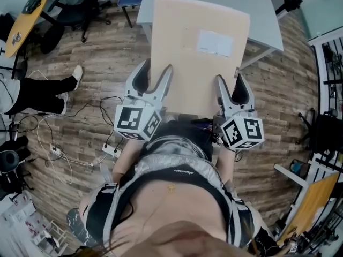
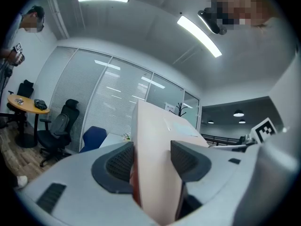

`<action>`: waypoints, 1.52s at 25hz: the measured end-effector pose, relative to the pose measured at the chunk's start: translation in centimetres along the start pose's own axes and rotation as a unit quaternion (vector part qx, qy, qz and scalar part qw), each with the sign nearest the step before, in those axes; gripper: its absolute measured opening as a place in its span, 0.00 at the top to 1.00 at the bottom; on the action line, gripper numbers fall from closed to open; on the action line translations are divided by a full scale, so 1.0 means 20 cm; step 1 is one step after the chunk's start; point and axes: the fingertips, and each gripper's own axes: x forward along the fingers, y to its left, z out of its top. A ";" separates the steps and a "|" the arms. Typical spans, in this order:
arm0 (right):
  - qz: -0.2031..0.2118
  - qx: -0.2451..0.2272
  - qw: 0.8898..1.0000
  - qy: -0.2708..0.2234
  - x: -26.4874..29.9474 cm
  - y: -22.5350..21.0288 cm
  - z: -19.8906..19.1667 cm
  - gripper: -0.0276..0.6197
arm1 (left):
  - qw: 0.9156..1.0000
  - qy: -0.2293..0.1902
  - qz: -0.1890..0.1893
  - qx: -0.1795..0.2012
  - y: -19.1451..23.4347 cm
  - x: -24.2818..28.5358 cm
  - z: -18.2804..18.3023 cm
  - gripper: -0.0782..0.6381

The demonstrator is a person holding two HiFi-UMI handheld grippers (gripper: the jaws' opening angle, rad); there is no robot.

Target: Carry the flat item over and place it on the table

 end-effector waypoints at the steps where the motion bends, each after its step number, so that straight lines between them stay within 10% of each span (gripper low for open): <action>1: -0.001 0.001 1.000 0.000 0.00 0.00 0.00 0.54 | 1.000 0.000 -0.001 0.000 0.00 0.00 0.00 0.55; 38: 0.010 0.003 1.000 0.009 0.80 -0.50 0.28 0.54 | 1.000 0.004 0.023 0.000 0.18 0.92 0.12 0.56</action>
